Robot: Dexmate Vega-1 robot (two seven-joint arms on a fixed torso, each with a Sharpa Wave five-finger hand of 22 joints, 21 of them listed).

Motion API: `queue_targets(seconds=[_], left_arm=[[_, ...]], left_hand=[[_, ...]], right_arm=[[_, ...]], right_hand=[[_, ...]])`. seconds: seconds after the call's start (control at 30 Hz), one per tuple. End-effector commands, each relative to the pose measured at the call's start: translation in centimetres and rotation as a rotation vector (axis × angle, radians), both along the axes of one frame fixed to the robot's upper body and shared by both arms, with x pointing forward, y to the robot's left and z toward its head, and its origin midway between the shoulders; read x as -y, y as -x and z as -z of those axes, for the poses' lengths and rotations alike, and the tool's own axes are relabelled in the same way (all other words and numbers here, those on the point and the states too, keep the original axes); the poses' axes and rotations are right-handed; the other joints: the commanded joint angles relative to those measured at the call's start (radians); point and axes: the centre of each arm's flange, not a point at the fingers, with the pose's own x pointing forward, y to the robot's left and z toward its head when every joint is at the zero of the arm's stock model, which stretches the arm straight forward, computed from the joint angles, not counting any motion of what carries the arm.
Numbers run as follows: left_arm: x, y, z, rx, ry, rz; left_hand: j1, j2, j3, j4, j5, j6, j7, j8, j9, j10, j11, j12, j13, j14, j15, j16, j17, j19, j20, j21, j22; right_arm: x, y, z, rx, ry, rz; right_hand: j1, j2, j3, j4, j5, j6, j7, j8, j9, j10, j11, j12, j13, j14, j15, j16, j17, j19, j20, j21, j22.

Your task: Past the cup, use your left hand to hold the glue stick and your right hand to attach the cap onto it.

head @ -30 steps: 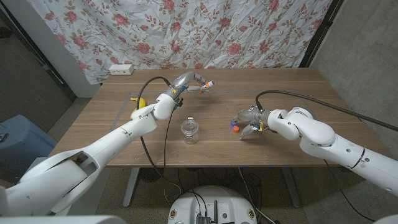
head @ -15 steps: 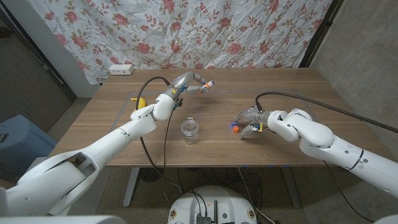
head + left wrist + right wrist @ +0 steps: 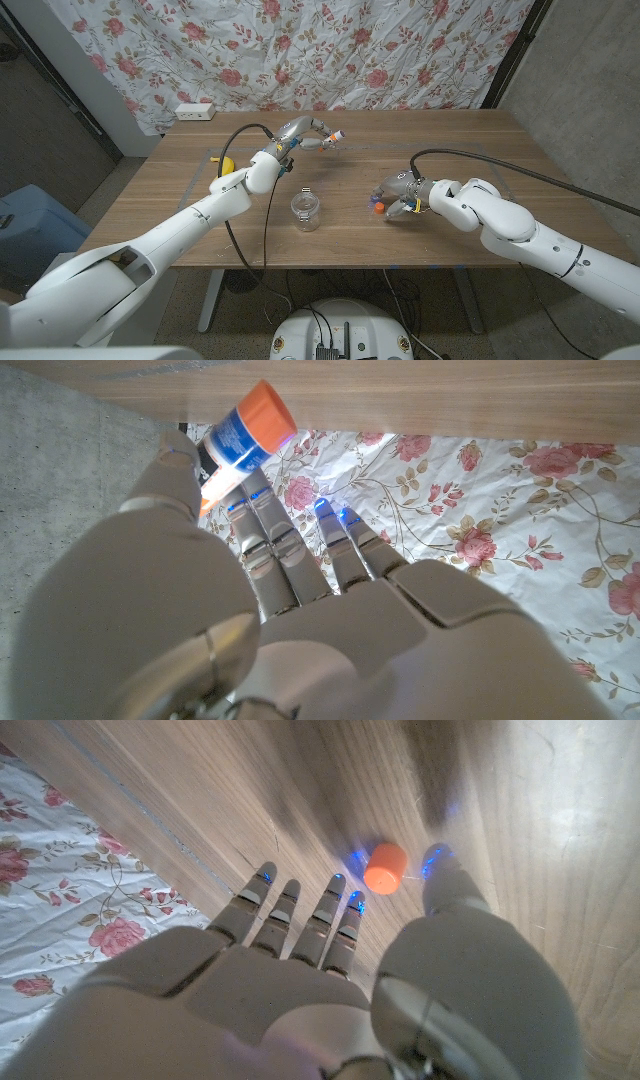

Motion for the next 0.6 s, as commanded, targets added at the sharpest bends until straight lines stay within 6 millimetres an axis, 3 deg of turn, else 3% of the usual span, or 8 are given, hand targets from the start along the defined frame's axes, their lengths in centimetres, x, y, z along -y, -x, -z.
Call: queue_targets(seconds=[0.03,0.6], left_arm=[[-0.04,0.11,0.01,0.000,-0.008,0.000],[-0.12,0.18,-0.07,0.002,-0.008,-0.004]], left_hand=[[0.018,0.041,0.001,0.006,0.004,0.024,-0.004,0.007,0.006,0.002,-0.005,0.008,0.004,0.000,-0.137,0.000,0.001,0.001,-0.054,0.006,0.002],[0.016,0.043,0.000,0.005,0.004,0.023,-0.001,0.007,0.006,0.000,-0.004,0.008,0.004,0.001,-0.136,0.000,0.001,0.001,-0.054,0.006,0.002]], right_arm=[[-0.37,-0.39,0.11,0.040,-0.019,-0.026],[-0.22,-0.66,0.63,0.074,-0.031,-0.041]], right_hand=[[0.028,0.001,-0.007,-0.001,0.010,0.031,0.000,0.013,0.004,0.032,-0.002,0.008,0.001,0.025,-0.070,0.010,-0.001,0.022,-0.008,0.008,0.003],[0.063,-0.005,-0.023,0.000,0.027,0.139,-0.001,0.051,0.008,0.131,-0.004,0.008,-0.001,0.081,-0.108,0.014,-0.003,0.046,-0.021,0.003,0.003]])
